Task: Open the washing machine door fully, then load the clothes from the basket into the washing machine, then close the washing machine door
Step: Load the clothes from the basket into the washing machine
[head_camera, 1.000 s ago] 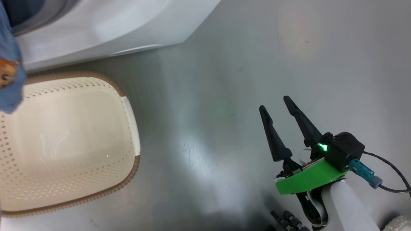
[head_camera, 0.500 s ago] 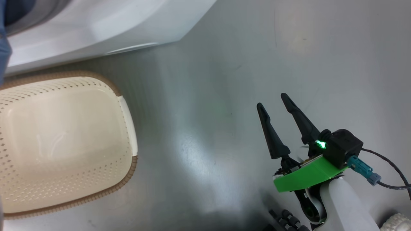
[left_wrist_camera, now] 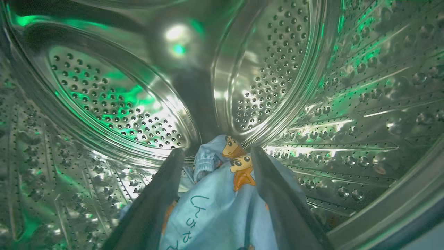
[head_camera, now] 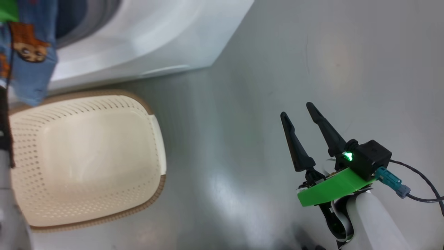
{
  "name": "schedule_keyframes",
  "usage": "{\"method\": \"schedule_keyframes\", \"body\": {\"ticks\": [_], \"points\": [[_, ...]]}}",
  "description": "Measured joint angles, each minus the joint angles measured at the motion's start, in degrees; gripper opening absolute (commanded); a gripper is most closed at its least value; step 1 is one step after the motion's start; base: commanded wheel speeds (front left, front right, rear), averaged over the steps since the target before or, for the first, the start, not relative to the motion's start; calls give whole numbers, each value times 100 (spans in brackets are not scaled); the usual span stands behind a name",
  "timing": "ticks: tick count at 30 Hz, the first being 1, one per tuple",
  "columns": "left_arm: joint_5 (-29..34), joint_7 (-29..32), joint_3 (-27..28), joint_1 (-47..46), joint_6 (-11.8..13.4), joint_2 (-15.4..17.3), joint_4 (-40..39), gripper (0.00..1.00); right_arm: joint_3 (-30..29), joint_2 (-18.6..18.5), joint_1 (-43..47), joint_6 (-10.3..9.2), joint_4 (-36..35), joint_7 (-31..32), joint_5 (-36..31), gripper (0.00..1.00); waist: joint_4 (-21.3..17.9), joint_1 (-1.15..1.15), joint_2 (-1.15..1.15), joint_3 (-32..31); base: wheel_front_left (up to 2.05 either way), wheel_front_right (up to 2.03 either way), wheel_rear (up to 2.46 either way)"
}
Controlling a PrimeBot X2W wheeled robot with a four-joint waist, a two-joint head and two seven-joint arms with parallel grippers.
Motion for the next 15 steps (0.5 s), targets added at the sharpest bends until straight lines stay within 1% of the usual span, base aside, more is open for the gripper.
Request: {"method": "schedule_keyframes", "body": {"ticks": [8,12,15], "points": [[-76,0,86,813,-1,-153,-286,100,-43,-1,148,0,132,0,-7,100,173,0,0,-589,0,0,0],[-103,0,105,1273,-1,-182,-571,100,-77,-2,247,0,156,0,-8,100,254,0,0,-877,0,0,0],[-111,0,129,1684,-1,-264,-904,100,-92,-2,342,0,155,0,-8,100,313,0,0,-1085,0,0,0]]}}
